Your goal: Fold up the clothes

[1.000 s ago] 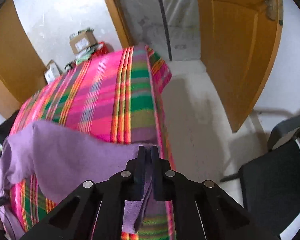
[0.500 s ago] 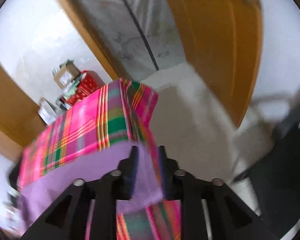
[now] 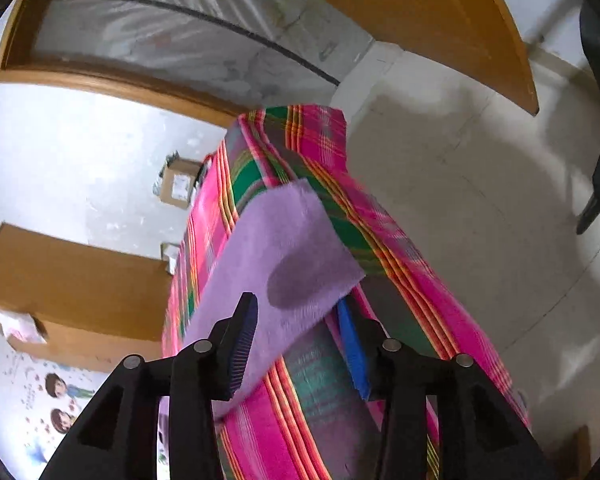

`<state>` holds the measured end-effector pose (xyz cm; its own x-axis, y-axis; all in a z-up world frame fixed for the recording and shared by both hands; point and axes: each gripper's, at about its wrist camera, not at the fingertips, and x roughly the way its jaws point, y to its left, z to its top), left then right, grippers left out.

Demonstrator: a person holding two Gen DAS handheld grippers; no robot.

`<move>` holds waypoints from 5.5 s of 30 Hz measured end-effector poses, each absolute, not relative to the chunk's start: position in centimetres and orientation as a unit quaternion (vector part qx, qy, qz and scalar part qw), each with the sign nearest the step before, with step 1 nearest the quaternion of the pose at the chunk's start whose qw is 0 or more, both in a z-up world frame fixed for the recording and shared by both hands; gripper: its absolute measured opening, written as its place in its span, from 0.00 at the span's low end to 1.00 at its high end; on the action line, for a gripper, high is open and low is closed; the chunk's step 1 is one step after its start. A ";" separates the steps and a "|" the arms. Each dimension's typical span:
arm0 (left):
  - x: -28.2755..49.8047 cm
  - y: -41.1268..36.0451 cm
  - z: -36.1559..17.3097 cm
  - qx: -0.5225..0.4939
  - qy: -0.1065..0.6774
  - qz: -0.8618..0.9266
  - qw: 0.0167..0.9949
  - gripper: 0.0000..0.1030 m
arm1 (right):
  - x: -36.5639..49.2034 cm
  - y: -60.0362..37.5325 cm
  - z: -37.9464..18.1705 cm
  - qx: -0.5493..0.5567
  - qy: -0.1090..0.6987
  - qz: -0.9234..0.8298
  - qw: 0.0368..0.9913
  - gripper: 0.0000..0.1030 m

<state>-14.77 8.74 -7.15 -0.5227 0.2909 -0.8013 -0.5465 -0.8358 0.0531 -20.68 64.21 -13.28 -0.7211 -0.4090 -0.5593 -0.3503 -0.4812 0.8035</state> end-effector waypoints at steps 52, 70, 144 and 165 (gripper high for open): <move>-14.5 -13.4 -2.8 -0.418 0.037 0.903 0.094 0.13 | -4.4 52.8 0.8 0.331 -0.255 -0.909 0.010 0.39; -21.0 -19.4 -7.4 -0.461 -0.014 0.884 0.074 0.28 | -2.9 39.4 -4.1 0.409 -0.252 -0.871 0.106 0.39; 2.0 -31.1 -8.4 -0.449 -0.158 0.880 0.002 0.23 | 4.9 35.5 -5.3 0.411 -0.267 -0.863 0.119 0.39; 4.8 -15.8 -3.7 -0.397 0.026 0.914 0.083 0.25 | 12.8 32.3 -7.6 0.464 -0.019 -0.873 0.152 0.39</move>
